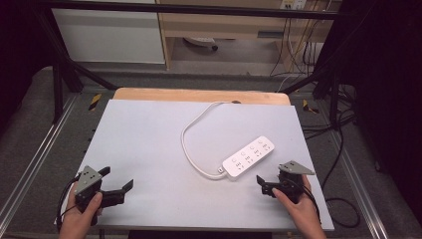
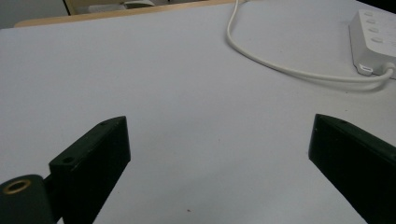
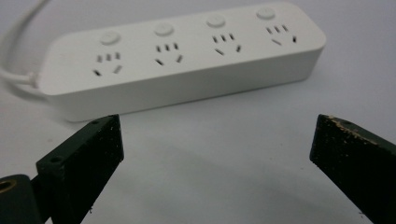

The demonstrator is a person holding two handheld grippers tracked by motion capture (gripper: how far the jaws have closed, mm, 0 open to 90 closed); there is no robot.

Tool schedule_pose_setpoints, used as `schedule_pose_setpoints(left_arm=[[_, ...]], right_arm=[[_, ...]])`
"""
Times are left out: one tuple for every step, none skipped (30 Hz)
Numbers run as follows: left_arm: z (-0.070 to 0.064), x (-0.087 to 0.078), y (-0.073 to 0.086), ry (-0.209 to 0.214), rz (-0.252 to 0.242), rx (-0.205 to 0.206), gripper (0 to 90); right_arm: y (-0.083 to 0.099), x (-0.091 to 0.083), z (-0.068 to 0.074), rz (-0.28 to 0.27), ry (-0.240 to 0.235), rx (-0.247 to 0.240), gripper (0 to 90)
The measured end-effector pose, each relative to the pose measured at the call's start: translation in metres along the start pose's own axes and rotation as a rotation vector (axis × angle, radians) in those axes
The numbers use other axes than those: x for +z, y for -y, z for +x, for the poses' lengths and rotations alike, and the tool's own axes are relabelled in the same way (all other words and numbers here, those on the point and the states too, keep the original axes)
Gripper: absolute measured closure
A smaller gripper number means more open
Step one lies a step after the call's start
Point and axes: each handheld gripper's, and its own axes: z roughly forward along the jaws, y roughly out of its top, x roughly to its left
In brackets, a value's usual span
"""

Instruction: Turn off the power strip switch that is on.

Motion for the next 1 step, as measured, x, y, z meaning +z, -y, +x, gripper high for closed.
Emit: schedule_pose_setpoints(left_arm=[[0.0,0.0001,-0.0001,-0.003,0.001,0.003,5.4]], right_arm=[[0.0001,0.0047,-0.0005,0.011,0.026,0.003,3.9]])
